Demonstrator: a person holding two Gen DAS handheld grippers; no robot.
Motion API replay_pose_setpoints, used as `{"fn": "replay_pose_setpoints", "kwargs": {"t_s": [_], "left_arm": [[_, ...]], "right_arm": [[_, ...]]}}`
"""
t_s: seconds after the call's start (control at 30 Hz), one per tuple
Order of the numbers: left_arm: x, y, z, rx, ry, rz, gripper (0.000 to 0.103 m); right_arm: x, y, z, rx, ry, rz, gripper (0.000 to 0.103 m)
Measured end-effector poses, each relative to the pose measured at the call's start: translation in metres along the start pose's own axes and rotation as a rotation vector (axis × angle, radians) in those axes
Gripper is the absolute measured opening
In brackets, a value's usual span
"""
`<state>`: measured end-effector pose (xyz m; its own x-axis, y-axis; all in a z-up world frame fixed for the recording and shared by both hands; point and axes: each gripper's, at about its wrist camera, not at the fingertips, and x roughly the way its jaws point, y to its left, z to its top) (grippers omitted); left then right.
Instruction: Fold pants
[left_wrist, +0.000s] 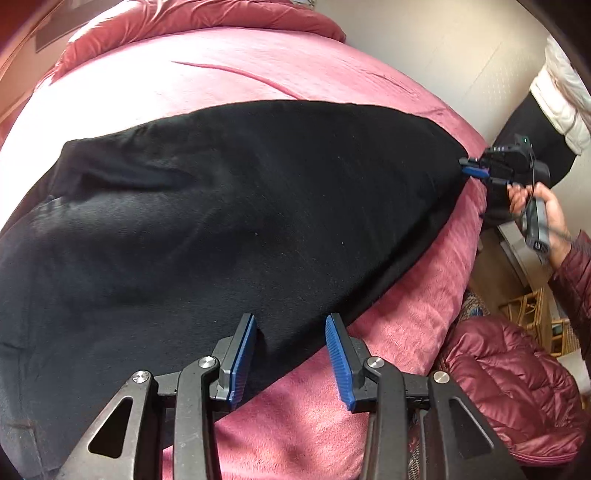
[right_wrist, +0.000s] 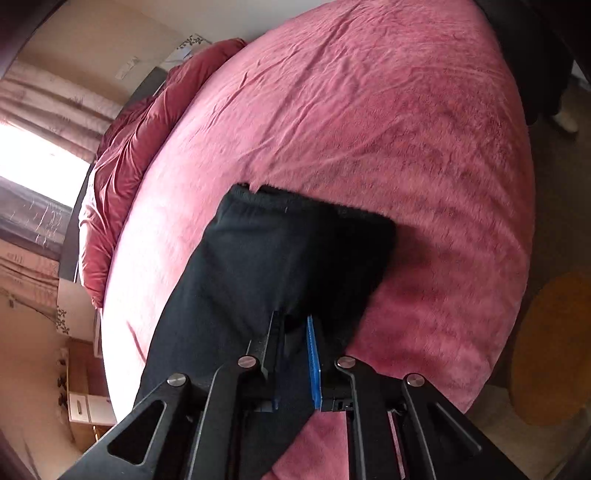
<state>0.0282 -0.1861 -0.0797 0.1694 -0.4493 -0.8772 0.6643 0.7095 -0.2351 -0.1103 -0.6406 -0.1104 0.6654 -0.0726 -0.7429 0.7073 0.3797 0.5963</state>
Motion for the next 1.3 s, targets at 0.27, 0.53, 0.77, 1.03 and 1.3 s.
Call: {"fn": "replay_pose_setpoints", "kwargs": {"t_s": [0.27, 0.53, 0.77, 1.03, 1.3], "left_arm": [[0.009, 0.001, 0.000, 0.017, -0.006, -0.011, 0.035], [0.002, 0.009, 0.001, 0.023, -0.035, -0.010, 0.000], [-0.034, 0.016, -0.005, 0.009, -0.082, -0.126, 0.000], [-0.020, 0.022, -0.015, -0.023, -0.024, -0.152, 0.000], [-0.030, 0.040, -0.017, -0.154, -0.057, -0.181, 0.022]], "right_arm": [[0.002, -0.004, 0.024, 0.047, -0.022, -0.024, 0.024], [-0.023, 0.028, 0.036, -0.066, -0.068, -0.041, 0.009], [-0.043, 0.029, 0.035, -0.129, -0.079, -0.096, 0.008], [-0.020, -0.010, 0.022, -0.037, -0.026, -0.195, 0.008], [-0.034, 0.001, 0.022, -0.064, -0.015, -0.171, 0.031]]}}
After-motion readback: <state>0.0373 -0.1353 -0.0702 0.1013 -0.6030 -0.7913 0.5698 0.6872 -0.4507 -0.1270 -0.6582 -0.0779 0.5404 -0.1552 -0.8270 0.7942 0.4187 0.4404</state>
